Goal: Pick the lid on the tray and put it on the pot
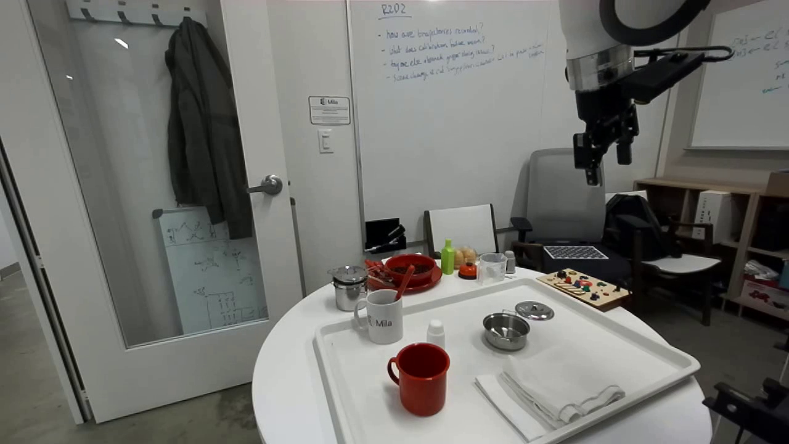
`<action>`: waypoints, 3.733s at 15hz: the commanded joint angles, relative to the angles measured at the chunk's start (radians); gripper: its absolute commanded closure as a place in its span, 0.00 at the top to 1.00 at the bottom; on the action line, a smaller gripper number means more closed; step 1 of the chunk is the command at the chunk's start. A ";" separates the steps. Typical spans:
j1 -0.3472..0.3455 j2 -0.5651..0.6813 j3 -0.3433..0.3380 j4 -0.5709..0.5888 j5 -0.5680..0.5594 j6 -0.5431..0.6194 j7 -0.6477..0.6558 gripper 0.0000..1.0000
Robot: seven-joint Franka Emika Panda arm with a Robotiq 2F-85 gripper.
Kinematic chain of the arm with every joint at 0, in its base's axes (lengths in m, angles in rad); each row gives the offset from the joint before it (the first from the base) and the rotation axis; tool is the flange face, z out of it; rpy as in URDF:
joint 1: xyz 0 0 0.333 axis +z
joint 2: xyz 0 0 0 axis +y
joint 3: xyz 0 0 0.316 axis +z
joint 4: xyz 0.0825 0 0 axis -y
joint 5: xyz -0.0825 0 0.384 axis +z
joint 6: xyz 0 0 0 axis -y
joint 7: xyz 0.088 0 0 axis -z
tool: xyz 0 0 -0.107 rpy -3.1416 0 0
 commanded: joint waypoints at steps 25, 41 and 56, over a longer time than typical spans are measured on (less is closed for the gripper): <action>0.166 0.766 -0.187 0.624 0.080 -0.109 -0.010 1.00; 0.126 1.007 -0.229 0.668 0.275 0.249 0.031 1.00; 0.085 1.152 -0.204 0.926 0.394 0.120 -0.107 1.00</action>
